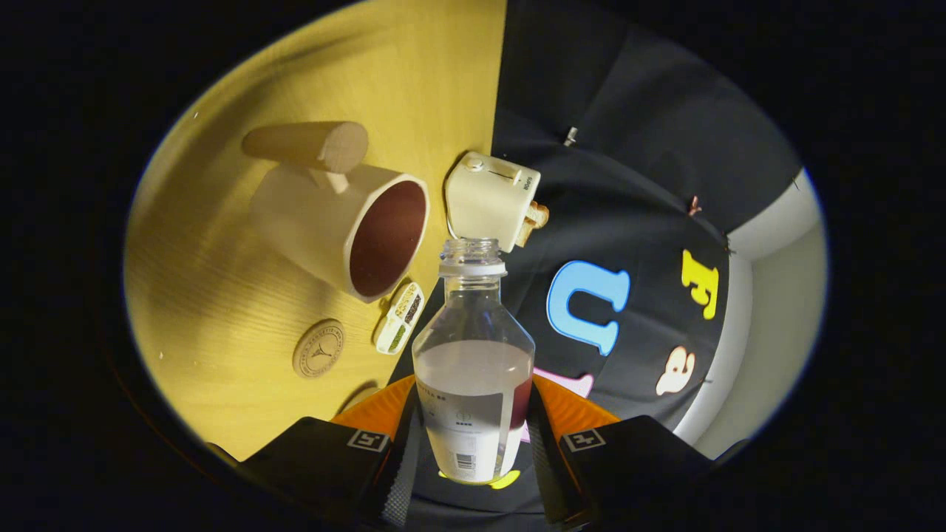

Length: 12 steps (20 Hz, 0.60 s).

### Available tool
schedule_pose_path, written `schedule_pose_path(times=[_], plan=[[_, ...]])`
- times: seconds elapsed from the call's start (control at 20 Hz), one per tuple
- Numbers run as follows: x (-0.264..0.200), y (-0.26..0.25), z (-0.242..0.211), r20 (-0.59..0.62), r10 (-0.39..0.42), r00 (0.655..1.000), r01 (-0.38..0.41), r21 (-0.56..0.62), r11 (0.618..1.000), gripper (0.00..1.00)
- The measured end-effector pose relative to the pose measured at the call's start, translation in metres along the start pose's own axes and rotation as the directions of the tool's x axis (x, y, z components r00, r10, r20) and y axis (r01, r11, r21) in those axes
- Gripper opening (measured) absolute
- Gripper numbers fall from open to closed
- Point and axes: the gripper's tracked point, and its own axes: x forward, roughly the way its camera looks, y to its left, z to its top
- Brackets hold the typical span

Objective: Take the bottle from table, then pour the juice into the cup, finally place the bottle on the coaster

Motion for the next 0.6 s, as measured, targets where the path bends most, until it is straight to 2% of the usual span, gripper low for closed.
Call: schedule_pose_path(times=[0.15, 0.3, 0.4, 0.5, 0.6], plan=[[-0.004, 0.013, -0.008, -0.048, 0.018, 0.999, -0.009, 0.185, 0.983, 0.70], [-0.007, 0.021, -0.008, -0.084, 0.031, 0.996, 0.003, 0.378, 0.926, 0.70], [-0.009, 0.024, -0.004, -0.100, 0.036, 0.994, 0.020, 0.504, 0.863, 0.70], [-0.011, 0.026, 0.003, -0.094, 0.035, 0.995, 0.034, 0.642, 0.766, 0.70], [-0.013, 0.022, 0.009, -0.086, 0.000, 0.996, 0.064, 0.743, 0.666, 0.70]])
